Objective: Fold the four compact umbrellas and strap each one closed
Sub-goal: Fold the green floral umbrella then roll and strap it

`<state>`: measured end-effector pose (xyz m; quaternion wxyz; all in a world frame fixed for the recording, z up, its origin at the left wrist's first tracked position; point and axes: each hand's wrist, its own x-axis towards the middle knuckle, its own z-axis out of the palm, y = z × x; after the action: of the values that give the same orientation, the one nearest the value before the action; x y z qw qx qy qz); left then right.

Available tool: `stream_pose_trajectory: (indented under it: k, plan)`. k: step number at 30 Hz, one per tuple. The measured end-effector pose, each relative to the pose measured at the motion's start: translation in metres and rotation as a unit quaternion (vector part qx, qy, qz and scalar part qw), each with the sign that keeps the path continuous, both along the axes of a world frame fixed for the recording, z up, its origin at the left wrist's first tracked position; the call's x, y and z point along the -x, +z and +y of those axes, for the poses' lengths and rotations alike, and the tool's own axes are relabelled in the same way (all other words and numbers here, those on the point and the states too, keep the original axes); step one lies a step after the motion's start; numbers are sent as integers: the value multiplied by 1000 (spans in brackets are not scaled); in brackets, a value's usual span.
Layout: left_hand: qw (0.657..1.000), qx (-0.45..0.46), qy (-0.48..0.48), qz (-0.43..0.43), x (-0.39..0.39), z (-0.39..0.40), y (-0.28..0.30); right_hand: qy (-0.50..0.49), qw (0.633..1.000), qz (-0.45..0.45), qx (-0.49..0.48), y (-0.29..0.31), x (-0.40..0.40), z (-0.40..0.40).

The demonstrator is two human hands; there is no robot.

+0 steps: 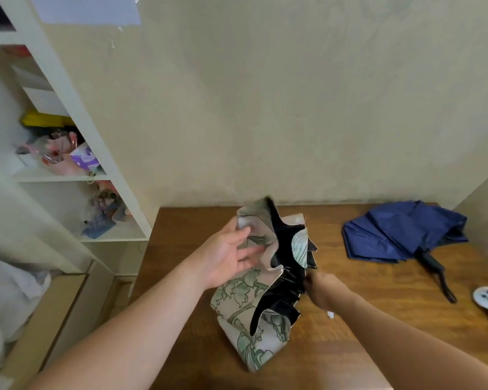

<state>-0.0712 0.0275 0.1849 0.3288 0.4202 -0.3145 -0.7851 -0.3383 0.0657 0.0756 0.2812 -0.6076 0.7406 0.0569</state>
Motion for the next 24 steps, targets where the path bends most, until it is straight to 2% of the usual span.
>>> stream_pose_trajectory:
  k: [3, 6, 8, 10, 12, 14, 18, 24]
  plan:
    - [999, 22, 16, 38, -2, -10, -4, 93, 994, 54, -6, -15, 4, 16]
    - [998, 26, 58, -9, -15, -15, -6, 63, 997, 29, 33, -20, 10, 22]
    - [990, 20, 112, -83, -32, -17, -18, -6, 999, -42, 23, -15, 13, 21]
    - [972, -8, 172, -159, -52, -14, -38, -99, 982, -160, 5, -6, 15, 20]
    - [947, -30, 226, -225, -70, -7, -56, -199, 938, -283, -25, 1, 18, 20]
    - [932, -52, 236, -272, -83, 4, -72, -273, 878, -389, -63, 7, 22, 22]
    - [952, -92, 102, -275, -81, 21, -87, -330, 791, -493, -151, 11, 32, 24]
    - [971, -46, 47, -228, -50, 22, -84, -395, 622, -632, -240, 11, 34, 24]
